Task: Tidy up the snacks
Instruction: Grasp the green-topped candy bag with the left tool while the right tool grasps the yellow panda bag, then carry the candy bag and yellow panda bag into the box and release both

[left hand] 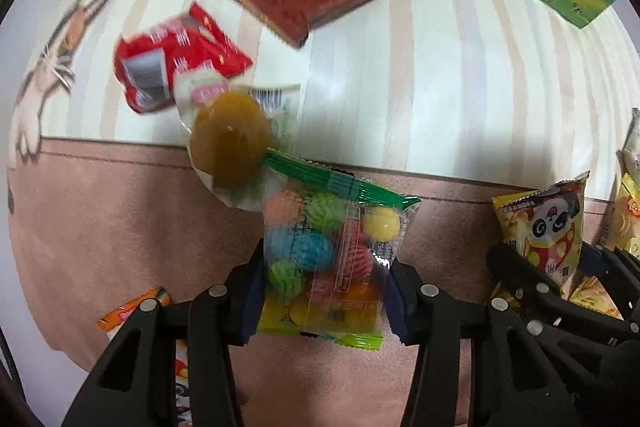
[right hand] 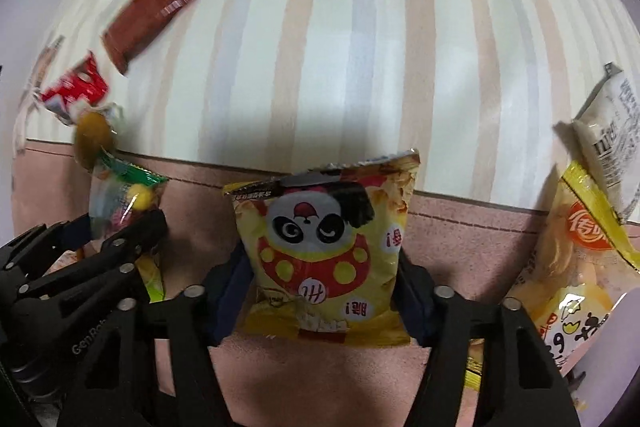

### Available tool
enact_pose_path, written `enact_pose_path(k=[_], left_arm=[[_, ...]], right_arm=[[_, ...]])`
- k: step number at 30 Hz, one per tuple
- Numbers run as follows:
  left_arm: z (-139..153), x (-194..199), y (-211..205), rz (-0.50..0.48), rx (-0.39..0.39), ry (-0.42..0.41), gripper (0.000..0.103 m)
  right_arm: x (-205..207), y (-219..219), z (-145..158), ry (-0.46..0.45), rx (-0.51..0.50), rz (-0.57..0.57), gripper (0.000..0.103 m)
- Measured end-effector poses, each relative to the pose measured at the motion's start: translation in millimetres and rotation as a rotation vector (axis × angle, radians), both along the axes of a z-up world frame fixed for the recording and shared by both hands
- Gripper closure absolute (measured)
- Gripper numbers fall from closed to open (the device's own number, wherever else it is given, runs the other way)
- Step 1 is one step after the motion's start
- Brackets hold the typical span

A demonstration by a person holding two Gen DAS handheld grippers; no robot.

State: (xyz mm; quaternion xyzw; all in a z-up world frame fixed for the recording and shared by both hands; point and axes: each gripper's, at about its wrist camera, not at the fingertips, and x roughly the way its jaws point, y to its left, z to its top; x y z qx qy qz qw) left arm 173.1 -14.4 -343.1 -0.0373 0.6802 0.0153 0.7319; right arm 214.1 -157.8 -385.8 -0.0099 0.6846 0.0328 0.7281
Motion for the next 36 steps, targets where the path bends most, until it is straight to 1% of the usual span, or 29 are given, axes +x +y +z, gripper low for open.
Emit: enact_pose_path(k=[3,6,10,13,14,16,18,19,21,23,24,27,29,30,32,34,36], left_arm=[[25.6,4.1,-0.6,-0.005,-0.024,-0.038,0.056],[58.9,14.9,2.4,-0.003,-0.057,-0.092,0.056],[115.9,47.3,11.8,0.015,-0.134,-0.176,0.056],[159.6,81.8,13.4,0.006,-0.175,-0.236,0.056],[171.2,94.6,16.6,-0.006,-0.175,-0.254,0.056],[194.4,122.2,16.2,-0.03,-0.158,-0.283,0.056],[209.9,150.5,15.0,-0.052,-0.152,-0.286,0.056],[213.1,166.3,17.8,-0.048,-0.152,-0.286,0.056],[215.8,190.1,25.1,-0.051,-0.15,-0.267,0.056],[207.4,221.1,31.0,-0.039,-0.158,-0.213,0.056],[198.2,235.9,36.5,-0.029,-0.169,-0.181,0.056],[172.0,268.9,48.0,0.009,-0.17,-0.103,0.056],[151.8,287.3,54.5,0.03,-0.186,-0.046,0.056],[143.5,292.2,55.7,0.037,-0.195,-0.02,0.056],[122.1,301.5,57.5,0.045,-0.209,0.044,0.055],[108.1,306.0,57.1,0.048,-0.198,0.074,0.055],[95.8,307.8,54.8,0.036,-0.174,0.103,0.055]], right_arm=[[-1.8,-16.1,15.5,-0.012,0.066,-0.039,0.045],[4.9,-27.2,41.0,-0.04,0.14,-0.074,0.046],[26.7,-34.2,96.4,-0.116,0.225,-0.076,0.046],[61.1,-32.7,149.9,-0.192,0.28,-0.061,0.046],[76.1,-36.9,174.1,-0.216,0.289,-0.055,0.046],[104.7,-27.6,199.1,-0.257,0.29,-0.038,0.046],[127.3,-21.4,214.6,-0.285,0.286,-0.024,0.046],[143.9,-18.1,223.2,-0.299,0.284,-0.019,0.046],[166.1,-12.4,230.3,-0.304,0.271,-0.006,0.046],[189.1,-8.3,228.8,-0.292,0.262,-0.002,0.046],[202.0,-7.3,223.9,-0.28,0.262,-0.004,0.046],[234.8,0.7,199.1,-0.23,0.252,-0.011,0.046],[250.3,7.3,178.6,-0.187,0.247,-0.013,0.046],[257.3,15.2,161.8,-0.171,0.243,-0.014,0.046],[266.0,21.6,139.2,-0.132,0.235,-0.008,0.046],[271.0,24.1,119.2,-0.09,0.242,-0.011,0.046],[272.3,27.2,101.1,-0.067,0.242,-0.017,0.046]])
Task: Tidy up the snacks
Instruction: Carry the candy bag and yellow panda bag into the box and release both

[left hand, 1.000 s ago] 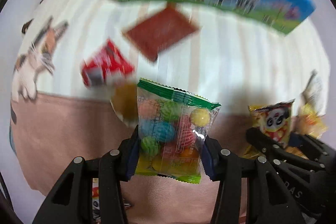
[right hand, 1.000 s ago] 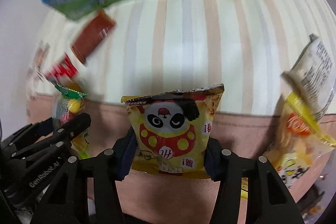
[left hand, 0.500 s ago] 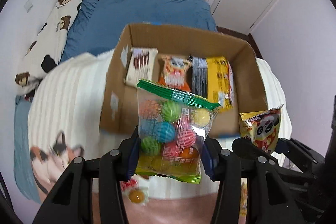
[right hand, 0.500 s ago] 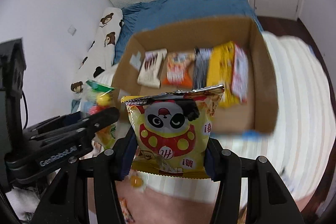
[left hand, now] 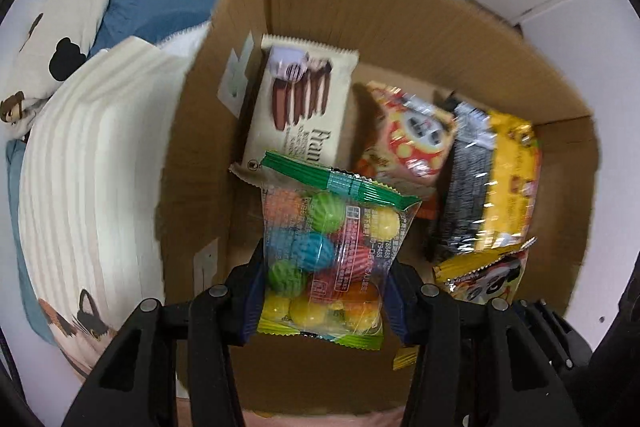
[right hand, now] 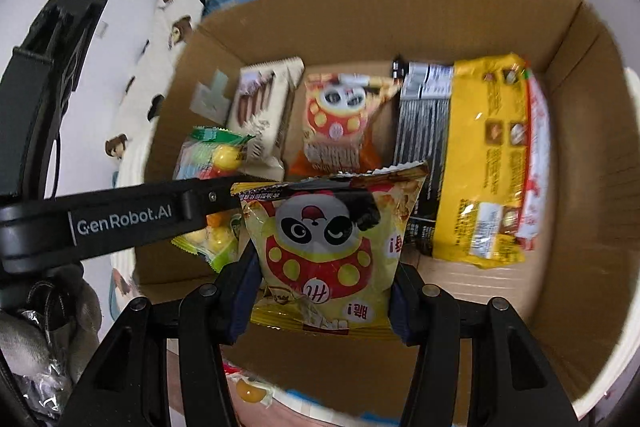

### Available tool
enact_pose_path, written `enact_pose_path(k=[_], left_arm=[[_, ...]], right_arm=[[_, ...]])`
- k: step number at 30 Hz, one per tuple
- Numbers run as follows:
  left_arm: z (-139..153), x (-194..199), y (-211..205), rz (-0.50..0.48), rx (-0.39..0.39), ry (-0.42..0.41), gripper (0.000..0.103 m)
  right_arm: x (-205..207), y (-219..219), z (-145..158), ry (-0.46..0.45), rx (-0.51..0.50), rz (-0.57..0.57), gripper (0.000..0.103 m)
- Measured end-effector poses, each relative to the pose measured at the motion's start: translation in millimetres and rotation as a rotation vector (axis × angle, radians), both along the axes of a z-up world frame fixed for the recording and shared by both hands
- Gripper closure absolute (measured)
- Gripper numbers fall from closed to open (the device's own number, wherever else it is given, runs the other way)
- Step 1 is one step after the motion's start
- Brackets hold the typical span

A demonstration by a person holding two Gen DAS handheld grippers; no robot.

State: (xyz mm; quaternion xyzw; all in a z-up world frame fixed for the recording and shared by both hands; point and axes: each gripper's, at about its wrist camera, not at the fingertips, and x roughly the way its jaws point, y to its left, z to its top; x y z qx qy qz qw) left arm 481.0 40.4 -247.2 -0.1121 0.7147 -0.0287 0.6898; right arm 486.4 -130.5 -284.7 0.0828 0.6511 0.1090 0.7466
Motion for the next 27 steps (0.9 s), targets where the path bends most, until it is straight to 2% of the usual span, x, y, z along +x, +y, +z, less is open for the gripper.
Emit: enact_pose_path(k=[5,7,8,9,10,13,14,19,27], left_arm=[[-21.3,-3.9,-7.3,-0.037,0.016,0.046,0.055],[-28.5,-4.6,-11.7,-0.055,0.016,0.078,0.054],[-32.2,-5.3,-12.6,-0.053,0.01,0.097,0.05],[-33.4,-5.6,-12.5,-0.05,0.001,0.103,0.047],[-33.0,-6.0,-13.1,-0.049,-0.01,0.103,0.039],[-22.3,-9.1,-21.2,-0.079,-0.008,0.067,0.013],[-18.0,-10.1,-24.3,-0.085,0.003,0.053,0.012],[-0.2,-15.3,-32.4,-0.097,0.027,0.01,0.011],[37.5,-31.3,-32.2,-0.07,0.048,-0.111,0.011]], right_arm=[[8.0,5.5,-32.0,0.049,-0.003,0.01,0.046],[15.0,10.5,-45.2,0.087,-0.017,0.013,0.041],[16.7,10.9,-48.8,0.101,-0.036,0.015,0.024],[20.8,13.1,-53.0,0.107,-0.051,0.014,0.013],[21.5,12.9,-54.2,0.11,-0.071,0.018,0.004],[20.8,9.7,-55.0,0.111,-0.107,0.016,0.005],[19.9,6.5,-55.2,0.116,-0.099,0.008,0.005],[12.7,-14.8,-45.1,0.111,-0.102,-0.021,0.005],[-5.8,-44.0,-4.9,0.014,-0.16,-0.068,0.004]])
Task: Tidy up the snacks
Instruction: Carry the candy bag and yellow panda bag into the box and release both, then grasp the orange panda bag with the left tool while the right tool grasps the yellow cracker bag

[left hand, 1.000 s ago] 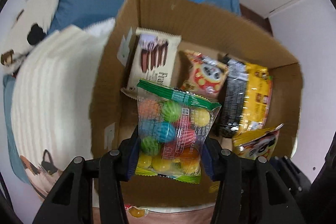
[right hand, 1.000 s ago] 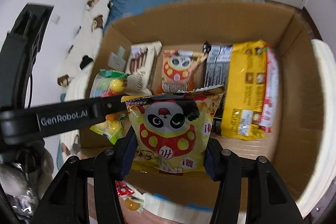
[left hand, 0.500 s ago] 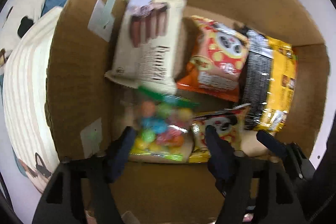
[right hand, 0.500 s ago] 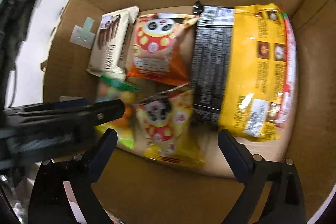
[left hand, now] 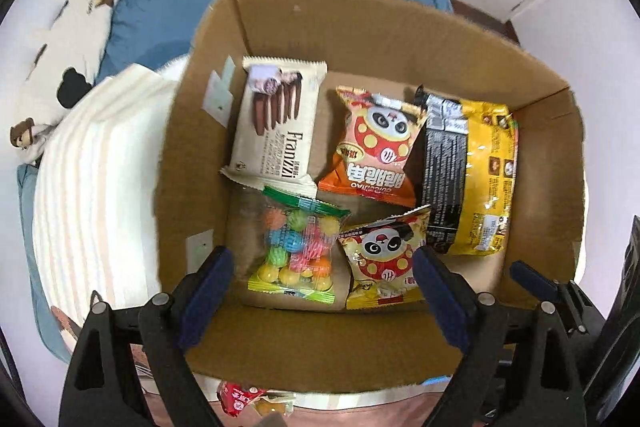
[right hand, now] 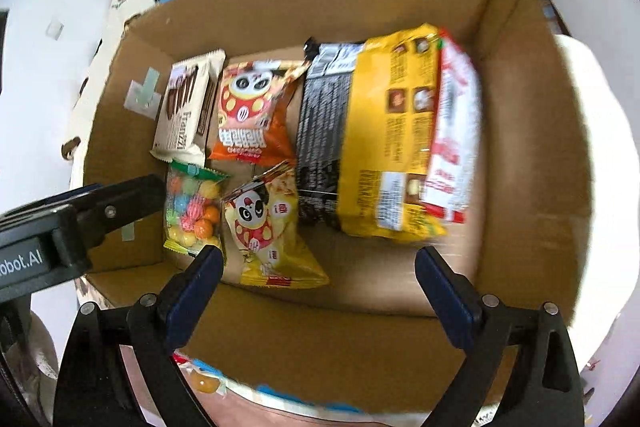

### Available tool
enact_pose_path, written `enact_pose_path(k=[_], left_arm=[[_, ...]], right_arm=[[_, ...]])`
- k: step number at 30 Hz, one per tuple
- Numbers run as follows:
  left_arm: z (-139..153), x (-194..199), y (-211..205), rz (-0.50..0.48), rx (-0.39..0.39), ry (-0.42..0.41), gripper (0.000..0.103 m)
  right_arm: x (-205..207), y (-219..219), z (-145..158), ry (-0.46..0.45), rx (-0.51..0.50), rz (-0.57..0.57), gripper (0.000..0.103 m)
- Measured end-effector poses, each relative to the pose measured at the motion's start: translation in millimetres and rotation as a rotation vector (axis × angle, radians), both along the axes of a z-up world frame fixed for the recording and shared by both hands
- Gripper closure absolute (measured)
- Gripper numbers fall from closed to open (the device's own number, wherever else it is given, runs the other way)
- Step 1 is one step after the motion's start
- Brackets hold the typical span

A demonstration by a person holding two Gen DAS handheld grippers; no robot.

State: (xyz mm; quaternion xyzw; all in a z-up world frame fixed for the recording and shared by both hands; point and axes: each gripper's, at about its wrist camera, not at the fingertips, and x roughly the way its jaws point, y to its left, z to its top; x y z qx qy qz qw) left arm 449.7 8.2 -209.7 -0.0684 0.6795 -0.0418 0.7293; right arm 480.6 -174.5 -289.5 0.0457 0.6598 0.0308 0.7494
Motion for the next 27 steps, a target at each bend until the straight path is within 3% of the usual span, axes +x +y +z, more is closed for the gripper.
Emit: enact_pose_path(k=[13,23,27], left_arm=[[70.0,-79.2,29.4,0.035,0.105,-0.341,0.011],[108.7,-158.9,34.7,0.082,0.114,-0.513,0.011],[116.1,-188.5,35.2,0.089,0.131,-0.541,0.011]], right_arm=[[-70.2,-14.5,84.8,-0.252,-0.089,-0.021,0.004],[-148.0,-7.2,137.3,-0.419,-0.092,-0.012,0.004],[-179.0,-8.2,144.8,-0.43,-0.041,-0.021,0.004]])
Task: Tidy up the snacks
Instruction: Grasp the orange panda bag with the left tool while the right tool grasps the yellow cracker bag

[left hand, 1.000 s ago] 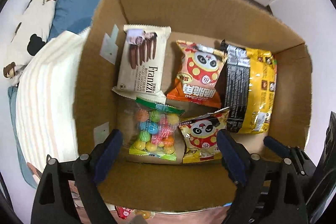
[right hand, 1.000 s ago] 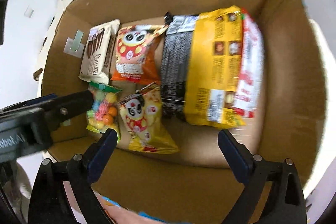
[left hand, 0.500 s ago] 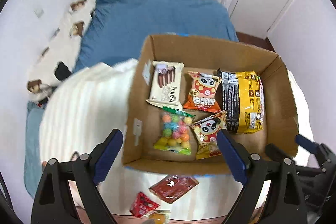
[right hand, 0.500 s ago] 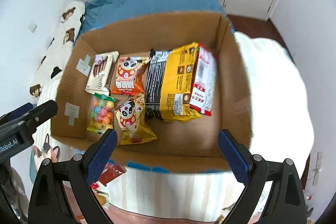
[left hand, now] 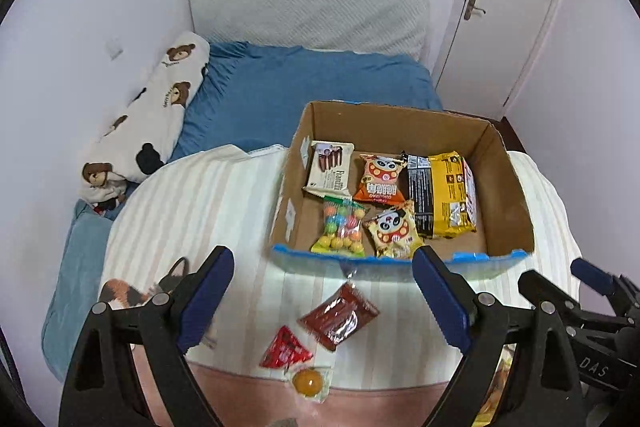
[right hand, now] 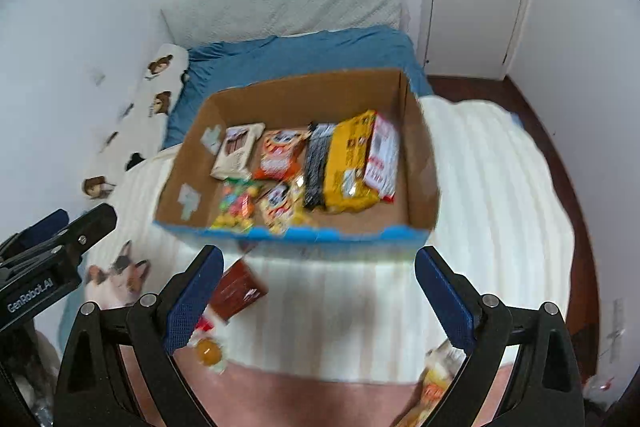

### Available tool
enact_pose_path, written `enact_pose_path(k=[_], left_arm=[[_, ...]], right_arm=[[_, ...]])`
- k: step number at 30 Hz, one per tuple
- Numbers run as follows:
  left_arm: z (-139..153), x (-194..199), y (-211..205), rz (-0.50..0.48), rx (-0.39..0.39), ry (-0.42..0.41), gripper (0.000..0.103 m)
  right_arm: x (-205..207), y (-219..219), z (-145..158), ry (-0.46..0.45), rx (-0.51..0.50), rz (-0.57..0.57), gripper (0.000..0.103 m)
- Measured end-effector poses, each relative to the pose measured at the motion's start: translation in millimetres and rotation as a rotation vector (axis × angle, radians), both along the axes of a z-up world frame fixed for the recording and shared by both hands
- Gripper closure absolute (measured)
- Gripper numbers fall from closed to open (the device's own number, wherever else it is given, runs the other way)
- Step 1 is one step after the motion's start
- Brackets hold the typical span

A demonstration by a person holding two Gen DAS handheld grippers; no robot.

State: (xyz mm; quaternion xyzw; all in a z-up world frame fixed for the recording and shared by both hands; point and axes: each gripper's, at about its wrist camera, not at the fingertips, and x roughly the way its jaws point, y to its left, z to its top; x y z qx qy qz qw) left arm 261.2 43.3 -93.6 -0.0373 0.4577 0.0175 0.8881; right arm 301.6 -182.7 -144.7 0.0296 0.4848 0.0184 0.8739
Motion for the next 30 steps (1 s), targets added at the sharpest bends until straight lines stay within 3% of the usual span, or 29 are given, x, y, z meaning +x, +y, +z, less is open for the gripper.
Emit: enact_pose_path(k=[5,12,17,23,27,30], left_arm=[[-18.4,-39.9,11.3,0.021,0.011,0.061,0.011],[-101.3,-99.4,45.8,0.11,0.051,0.295,0.011],[-170.7,-141.0,67.8,0.19,0.014,0.495,0.011],[-237.6,-179.0,80.9,0.262,-0.098,0.674,0.011],[-264.9,-188.4,79.5,0.278,-0.174,0.736,0.011],[-273.1,-188.8,74.9,0.268,-0.176,0.734,0.011]], right_arm=[[-47.6,-12.1,-26.3,0.072,0.06,-0.03,0.004],[-104.0,-57.4,-87.8,0.199,0.105,-0.162,0.004],[-126.3,-100.4,-124.4,0.269,0.121,-0.296,0.004],[-129.9,-131.7,-169.8,0.344,0.115,-0.396,0.004],[-123.7,-140.0,-196.5,0.362,0.064,-0.424,0.004],[-121.4,-144.0,-211.1,0.369,0.054,-0.439,0.01]])
